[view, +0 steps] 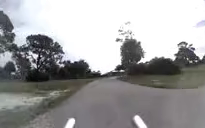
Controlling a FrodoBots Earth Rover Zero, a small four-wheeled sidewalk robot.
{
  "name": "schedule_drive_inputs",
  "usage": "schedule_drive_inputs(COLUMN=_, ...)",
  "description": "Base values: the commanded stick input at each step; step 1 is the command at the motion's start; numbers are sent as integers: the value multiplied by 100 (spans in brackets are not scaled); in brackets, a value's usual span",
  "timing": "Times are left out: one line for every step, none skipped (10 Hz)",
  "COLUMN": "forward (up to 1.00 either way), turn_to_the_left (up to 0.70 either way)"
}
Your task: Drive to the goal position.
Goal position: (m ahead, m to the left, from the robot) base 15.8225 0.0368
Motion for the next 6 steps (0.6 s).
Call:
schedule_drive_inputs(forward=69, turn_to_the_left=3)
schedule_drive_inputs(forward=69, turn_to_the_left=3)
schedule_drive_inputs(forward=69, turn_to_the_left=3)
schedule_drive_inputs(forward=69, turn_to_the_left=3)
schedule_drive_inputs(forward=69, turn_to_the_left=3)
schedule_drive_inputs(forward=69, turn_to_the_left=3)
